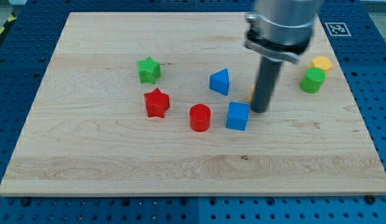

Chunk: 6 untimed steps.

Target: Nudge the blue cube to left a bit

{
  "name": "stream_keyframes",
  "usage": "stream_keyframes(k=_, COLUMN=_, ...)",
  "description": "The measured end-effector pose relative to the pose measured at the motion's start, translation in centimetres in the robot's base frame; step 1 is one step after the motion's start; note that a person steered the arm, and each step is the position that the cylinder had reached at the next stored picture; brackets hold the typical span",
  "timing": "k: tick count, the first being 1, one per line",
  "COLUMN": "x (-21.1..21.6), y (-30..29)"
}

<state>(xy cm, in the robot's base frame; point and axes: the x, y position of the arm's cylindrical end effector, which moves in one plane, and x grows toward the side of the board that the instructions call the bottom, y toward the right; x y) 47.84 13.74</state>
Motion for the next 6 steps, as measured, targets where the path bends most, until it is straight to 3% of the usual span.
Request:
stream_keyframes(k=1, x=0.0, y=4.7)
stream_keyframes(k=2, x=0.4, y=4.6)
stream_keyframes(k=4, x=0.1, y=-3.8)
stream_keyframes(k=6, x=-1.5, y=0.2)
